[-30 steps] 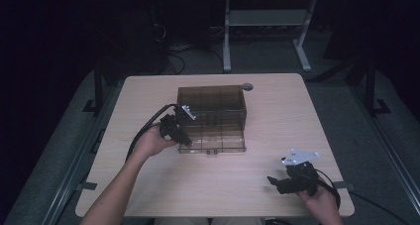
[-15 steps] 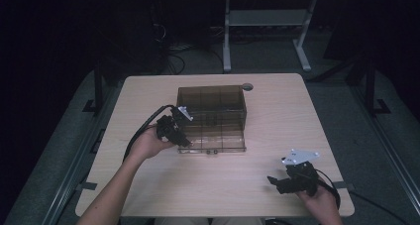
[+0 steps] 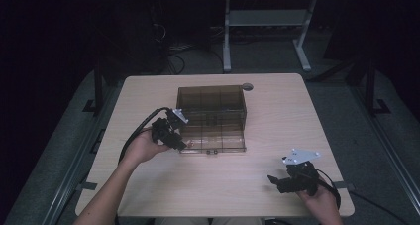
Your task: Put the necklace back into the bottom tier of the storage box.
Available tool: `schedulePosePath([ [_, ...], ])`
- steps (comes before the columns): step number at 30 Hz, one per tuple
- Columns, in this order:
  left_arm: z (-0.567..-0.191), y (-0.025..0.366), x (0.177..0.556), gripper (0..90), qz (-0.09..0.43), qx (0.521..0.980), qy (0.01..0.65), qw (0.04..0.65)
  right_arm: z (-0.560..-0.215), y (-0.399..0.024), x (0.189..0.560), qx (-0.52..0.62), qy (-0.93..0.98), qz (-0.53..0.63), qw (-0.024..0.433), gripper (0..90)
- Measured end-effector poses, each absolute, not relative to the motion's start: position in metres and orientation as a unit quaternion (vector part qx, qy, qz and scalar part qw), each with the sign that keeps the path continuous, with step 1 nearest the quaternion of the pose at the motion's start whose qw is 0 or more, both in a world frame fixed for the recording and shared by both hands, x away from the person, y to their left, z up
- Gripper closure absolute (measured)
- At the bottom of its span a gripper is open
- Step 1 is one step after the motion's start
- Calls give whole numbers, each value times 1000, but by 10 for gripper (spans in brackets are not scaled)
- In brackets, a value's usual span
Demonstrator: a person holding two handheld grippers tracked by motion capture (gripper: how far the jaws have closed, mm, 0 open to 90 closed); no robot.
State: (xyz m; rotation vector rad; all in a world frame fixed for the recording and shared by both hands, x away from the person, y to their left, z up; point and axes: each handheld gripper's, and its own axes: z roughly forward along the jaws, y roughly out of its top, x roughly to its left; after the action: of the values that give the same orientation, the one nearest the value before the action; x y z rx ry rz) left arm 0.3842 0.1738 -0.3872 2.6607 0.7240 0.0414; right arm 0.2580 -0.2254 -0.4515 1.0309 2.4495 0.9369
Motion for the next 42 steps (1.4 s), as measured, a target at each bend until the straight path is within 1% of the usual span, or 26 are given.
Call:
schedulePosePath([
  [42,-386,197,355,548,30,942,258,210,-451,-227,259,363,856,329,167,166],
])
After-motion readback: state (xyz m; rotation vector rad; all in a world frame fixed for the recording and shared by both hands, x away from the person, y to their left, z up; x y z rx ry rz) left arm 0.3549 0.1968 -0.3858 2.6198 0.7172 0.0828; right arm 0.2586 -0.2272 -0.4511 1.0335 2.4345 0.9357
